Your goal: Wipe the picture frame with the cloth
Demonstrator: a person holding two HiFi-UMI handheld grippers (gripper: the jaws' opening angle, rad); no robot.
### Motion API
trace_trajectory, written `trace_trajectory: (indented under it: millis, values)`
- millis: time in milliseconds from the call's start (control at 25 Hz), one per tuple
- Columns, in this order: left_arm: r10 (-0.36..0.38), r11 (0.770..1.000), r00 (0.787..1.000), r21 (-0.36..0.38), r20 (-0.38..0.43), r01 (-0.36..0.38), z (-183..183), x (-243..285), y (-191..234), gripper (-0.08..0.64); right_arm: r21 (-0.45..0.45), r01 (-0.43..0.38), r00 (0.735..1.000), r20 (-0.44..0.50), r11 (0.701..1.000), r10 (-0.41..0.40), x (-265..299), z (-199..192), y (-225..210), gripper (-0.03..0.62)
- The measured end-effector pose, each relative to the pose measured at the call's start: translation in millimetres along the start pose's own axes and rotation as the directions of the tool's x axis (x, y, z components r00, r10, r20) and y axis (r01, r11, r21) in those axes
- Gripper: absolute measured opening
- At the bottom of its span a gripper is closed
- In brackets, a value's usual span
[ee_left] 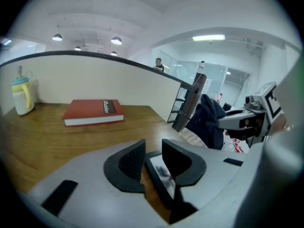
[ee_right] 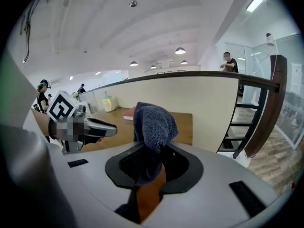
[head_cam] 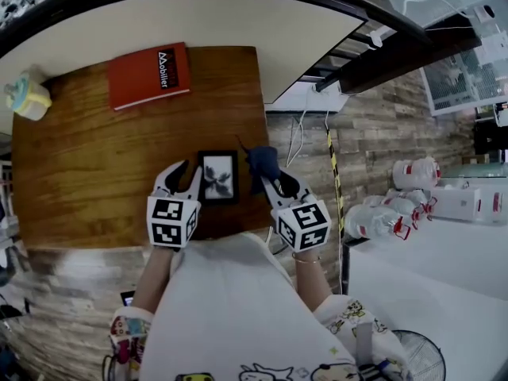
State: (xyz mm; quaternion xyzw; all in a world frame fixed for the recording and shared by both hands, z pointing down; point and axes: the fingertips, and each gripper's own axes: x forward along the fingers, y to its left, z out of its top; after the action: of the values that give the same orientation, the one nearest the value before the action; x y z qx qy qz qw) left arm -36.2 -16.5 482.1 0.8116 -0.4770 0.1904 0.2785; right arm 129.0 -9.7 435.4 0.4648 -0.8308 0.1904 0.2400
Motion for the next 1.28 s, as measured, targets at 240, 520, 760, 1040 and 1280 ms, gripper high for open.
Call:
trace_trajectory:
  millis: [240,520,760,1040,1280]
  values:
    - [0.033,0.999,0.991,0.025,0.13,-0.036,48.1,-31.1,2.3,0.087,-0.049,-0.019,0.994,0.11,0.999,0.025,-5.5,47.9,5.6,0.071]
    - [0.05,0.994,0.969,0.082,0.243,-0.072,90.4,-75.4,-0.7,0.086,-0.117,-0.057,0.975,0.207,0.991,0.081,-12.7,94.4,22.6,0.071]
    - [0.059,0.992,0.939,0.084,0.339,-0.092,105.8,-110.0,-1.2,0.046,-0.145,-0.075,0.958,0.263,0.987,0.112,-17.5,109.0,33.3,0.071]
    - [0.086,0.992,0.918,0.052,0.388,-0.115,107.6,-123.8,2.3,0.016,-0.156,-0.084,0.95,0.284,0.984,0.127,-22.8,106.5,33.5,0.071]
    - [0.085,0.992,0.924,0.057,0.374,-0.115,105.4,-121.3,4.5,0.006,-0.147,-0.082,0.95,0.287,0.986,0.122,-26.3,98.9,29.8,0.069]
